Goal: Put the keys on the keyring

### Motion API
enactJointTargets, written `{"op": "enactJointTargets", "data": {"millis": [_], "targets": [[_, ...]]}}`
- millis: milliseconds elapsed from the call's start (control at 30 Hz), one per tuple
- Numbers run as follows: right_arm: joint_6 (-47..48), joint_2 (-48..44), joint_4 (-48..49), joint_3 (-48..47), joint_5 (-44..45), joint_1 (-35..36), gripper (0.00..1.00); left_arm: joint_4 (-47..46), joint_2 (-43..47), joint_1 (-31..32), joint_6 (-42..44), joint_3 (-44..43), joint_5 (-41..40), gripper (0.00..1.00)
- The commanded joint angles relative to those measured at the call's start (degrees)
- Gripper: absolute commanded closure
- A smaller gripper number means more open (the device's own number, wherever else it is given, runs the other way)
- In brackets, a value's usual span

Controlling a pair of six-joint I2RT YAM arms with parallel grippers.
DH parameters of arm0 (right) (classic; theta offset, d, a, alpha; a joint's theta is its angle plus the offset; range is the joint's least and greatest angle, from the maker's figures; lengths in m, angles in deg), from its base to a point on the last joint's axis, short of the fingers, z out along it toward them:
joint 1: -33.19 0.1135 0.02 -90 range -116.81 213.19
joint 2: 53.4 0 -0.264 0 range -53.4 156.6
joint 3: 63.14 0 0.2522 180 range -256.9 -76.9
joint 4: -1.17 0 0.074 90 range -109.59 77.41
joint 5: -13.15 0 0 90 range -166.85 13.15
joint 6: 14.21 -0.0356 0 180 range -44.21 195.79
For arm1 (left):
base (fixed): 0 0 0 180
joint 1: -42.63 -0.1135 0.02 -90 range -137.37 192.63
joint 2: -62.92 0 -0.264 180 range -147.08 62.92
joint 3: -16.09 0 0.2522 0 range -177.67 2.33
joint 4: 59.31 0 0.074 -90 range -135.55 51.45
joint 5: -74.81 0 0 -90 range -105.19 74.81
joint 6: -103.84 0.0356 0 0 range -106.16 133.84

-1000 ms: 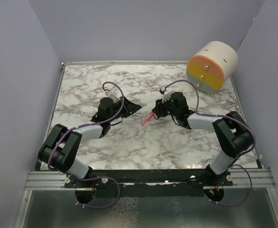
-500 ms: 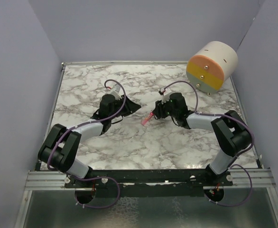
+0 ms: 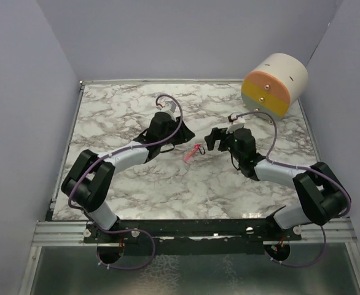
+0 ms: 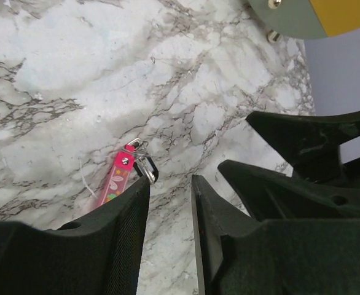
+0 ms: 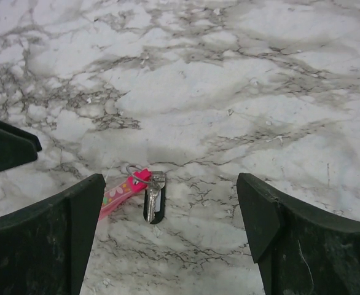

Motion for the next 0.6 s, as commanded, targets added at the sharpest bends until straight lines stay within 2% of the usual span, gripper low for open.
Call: {"op": "enactJointTargets", "data": {"millis": [0,133,333,567], "targets": [[-3.96,-3.41,2.67,1.15,7.86,-0.4,0.09,5.96,-4.06,3.29,1.85,-4.9,-5.37,0.63],[-4.35,-6.9,2.85,2.68,10.58,-0.57,0.08,7.48,-8.19,5.19,1.35,-7.87,-7.21,0.62],[-4.58,-14.81,3.81,6.34,13.51,-0.83,0.15,7.77,-12.78,6.75,-0.43,-10.03,-9.15,0.62],[-3.01,-22.44,2.75,8.09,13.68,-0.94,0.16,7.85,-15.01,7.42,-2.21,-11.01,-11.33,0.61]]}}
